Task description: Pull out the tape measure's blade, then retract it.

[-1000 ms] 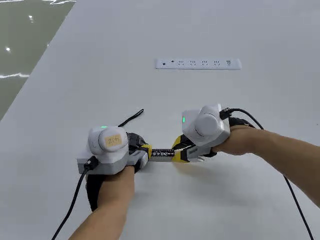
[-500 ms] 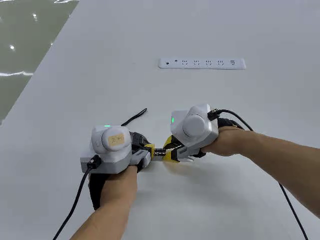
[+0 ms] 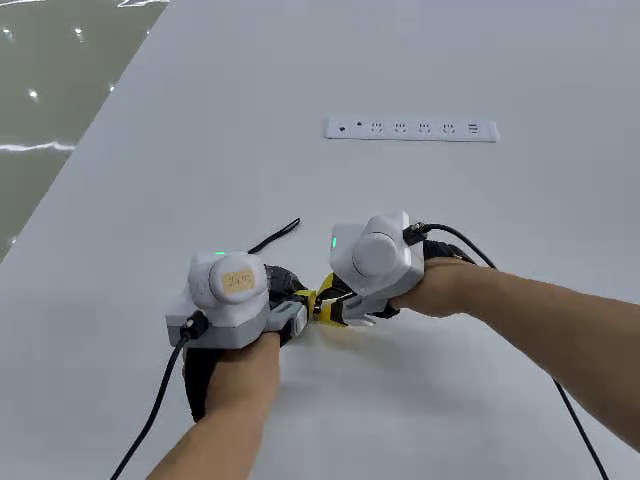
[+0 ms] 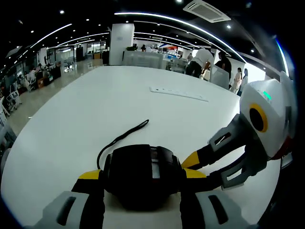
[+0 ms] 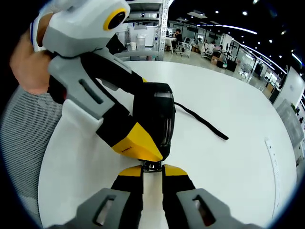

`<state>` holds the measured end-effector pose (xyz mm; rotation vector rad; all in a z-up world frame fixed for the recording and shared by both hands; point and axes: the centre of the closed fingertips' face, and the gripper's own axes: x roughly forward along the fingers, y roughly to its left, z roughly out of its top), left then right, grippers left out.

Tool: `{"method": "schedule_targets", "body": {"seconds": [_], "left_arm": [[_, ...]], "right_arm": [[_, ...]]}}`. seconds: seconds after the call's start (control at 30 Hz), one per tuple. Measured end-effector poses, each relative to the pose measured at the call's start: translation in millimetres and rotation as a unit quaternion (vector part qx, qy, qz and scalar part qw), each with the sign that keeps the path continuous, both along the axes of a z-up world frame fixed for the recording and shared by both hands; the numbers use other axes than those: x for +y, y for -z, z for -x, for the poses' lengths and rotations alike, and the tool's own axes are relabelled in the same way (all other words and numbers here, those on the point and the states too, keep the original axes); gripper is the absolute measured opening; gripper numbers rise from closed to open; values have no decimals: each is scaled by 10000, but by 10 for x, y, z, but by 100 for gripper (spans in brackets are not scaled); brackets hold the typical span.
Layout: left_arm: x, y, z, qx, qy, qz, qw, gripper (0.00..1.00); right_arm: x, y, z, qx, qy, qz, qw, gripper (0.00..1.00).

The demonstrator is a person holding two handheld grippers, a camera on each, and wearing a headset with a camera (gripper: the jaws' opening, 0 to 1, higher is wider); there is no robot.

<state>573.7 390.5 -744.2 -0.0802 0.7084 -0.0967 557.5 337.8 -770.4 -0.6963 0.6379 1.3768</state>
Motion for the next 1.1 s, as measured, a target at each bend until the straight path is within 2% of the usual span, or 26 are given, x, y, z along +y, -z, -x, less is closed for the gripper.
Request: {"method": "schedule_targets", "body": {"seconds": [0.47, 0.57, 0.73, 0.83, 1.0, 1.1], "left_arm": [[-7, -6, -2, -28, 1, 29, 10000, 63], [-8, -7, -3, -14, -3, 31, 10000, 64], [-8, -4, -2, 72, 8, 80, 9999, 64], [-11, -6, 4, 63, 28, 81, 9999, 64], [-9, -46, 36, -28, 263, 10, 9996, 65], [-15, -82, 43, -103, 447, 8, 9989, 68]], "right_arm": [[16, 3, -15, -85, 26, -24, 10000, 14], [20, 0, -11, -196, -4, -20, 9998, 15], [-35, 12, -7, -198, 139, -45, 9997, 16], [-74, -73, -45, 48, 694, -437, 9966, 21], [-197, -80, -8, 24, 746, -430, 9963, 29], [-254, -131, -24, 2, 954, -581, 9937, 30]]}}
